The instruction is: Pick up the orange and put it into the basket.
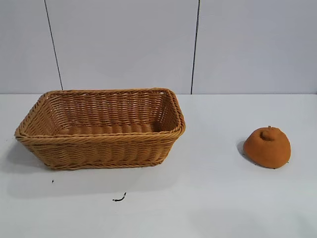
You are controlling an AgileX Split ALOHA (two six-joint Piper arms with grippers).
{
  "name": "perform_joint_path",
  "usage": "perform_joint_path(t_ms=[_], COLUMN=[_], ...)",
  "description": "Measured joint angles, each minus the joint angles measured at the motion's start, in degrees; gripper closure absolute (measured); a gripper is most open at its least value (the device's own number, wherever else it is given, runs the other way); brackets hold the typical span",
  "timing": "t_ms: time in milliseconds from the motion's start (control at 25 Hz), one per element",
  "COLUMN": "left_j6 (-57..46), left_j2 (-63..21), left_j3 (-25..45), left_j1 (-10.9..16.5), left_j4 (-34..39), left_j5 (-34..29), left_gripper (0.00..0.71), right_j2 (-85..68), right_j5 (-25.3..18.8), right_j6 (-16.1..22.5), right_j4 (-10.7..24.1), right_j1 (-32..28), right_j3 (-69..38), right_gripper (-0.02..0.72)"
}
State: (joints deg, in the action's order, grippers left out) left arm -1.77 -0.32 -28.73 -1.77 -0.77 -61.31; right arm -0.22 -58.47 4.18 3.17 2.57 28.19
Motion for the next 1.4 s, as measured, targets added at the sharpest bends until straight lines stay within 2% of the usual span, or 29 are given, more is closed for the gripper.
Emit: perform_joint_path(t_ms=[600, 800, 1120, 1400], left_j6=[0.0, 0.0, 0.0, 0.0], left_j2=[0.0, 0.0, 0.0, 0.0], left_j3=[0.0, 0.0, 0.0, 0.0], left_j1=[0.0, 0.0, 0.0, 0.0], left_j4=[0.0, 0.0, 0.0, 0.0], left_j5=[0.0, 0.0, 0.0, 0.0], left_gripper=[0.044, 0.044, 0.044, 0.044], right_j2=[4.1, 20.7, 53.3, 79.6], right_j5=[0.8, 1.1, 1.6, 1.9], right_j6=[0.0, 0.3, 1.3, 1.1], right_j4=[0.0, 0.1, -4.3, -4.6], right_j1=[0.0, 0.0, 0.0, 0.0], right_j3=[1.6, 8.7, 25.6, 40.7], right_gripper=[0.08, 0.08, 0.08, 0.08])
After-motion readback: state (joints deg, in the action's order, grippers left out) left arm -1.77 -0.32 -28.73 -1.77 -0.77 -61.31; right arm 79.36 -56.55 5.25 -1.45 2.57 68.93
